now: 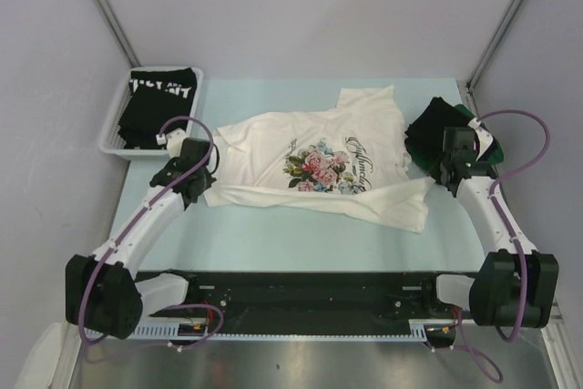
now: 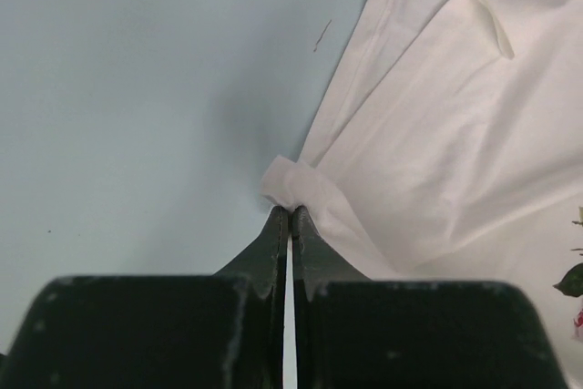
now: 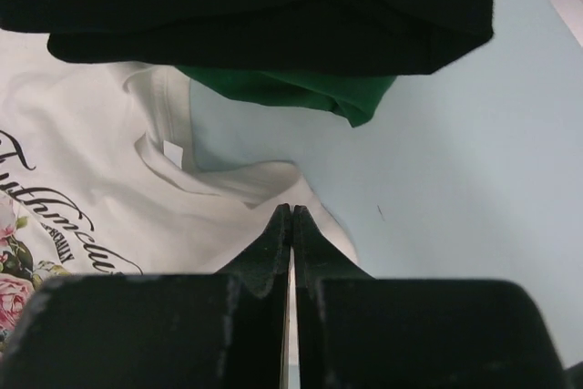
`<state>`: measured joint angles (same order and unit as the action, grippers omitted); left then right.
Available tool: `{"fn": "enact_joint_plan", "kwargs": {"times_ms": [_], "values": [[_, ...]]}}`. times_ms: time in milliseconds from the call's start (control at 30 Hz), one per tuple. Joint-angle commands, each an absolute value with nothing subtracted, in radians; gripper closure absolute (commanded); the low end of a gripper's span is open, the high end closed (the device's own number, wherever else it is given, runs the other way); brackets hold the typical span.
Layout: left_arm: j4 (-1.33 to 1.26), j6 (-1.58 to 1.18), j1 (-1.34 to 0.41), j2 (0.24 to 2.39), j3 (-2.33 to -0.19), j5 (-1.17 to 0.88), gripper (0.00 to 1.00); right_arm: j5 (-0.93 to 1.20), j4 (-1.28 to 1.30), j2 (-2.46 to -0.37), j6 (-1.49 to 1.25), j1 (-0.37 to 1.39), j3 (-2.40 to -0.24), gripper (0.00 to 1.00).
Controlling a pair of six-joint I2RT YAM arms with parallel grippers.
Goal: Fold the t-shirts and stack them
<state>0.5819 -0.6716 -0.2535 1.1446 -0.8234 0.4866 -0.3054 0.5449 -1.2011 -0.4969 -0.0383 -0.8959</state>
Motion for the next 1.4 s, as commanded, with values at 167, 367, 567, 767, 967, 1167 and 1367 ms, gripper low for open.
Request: {"fn": "enact_joint_plan", "kwargs": {"times_ms": [167, 367, 567, 767, 967, 1167, 1367], "values": [[0.486, -0.584, -0.258, 1.328, -0.949, 0.518, 1.0, -0.265, 0.342, -1.325, -0.46, -0.048, -0.959, 1.0], [0.459, -0.534, -0.256, 1.39, -0.994, 0.554, 1.0, -0.255, 0.301, -1.382, -0.436, -0.048, -0.999, 1.0], [0.436, -0.486, -0.256, 1.442, -1.032, 0.561, 1.0, -0.255, 0.279, -1.433, -0.413, -0.049, -1.051, 1.0], [0.433, -0.45, -0.256, 1.489, -1.072, 0.561, 1.0, -0.213, 0.224, -1.488, -0.393, -0.049, -1.1, 1.0], [0.433, -0.442, -0.256, 1.505, -1.075, 0.554, 1.0, -0.091, 0.209, -1.577, -0.353, -0.045, -1.204, 1.0], [0.43, -0.42, -0.253, 1.517, -1.074, 0.564, 1.0, -0.061, 0.215, -1.649, -0.299, -0.011, -1.269, 1.0], [0.419, -0.396, -0.236, 1.546, -1.085, 0.571, 1.0, -0.038, 0.23, -1.715, -0.264, -0.003, -1.339, 1.0]]}}
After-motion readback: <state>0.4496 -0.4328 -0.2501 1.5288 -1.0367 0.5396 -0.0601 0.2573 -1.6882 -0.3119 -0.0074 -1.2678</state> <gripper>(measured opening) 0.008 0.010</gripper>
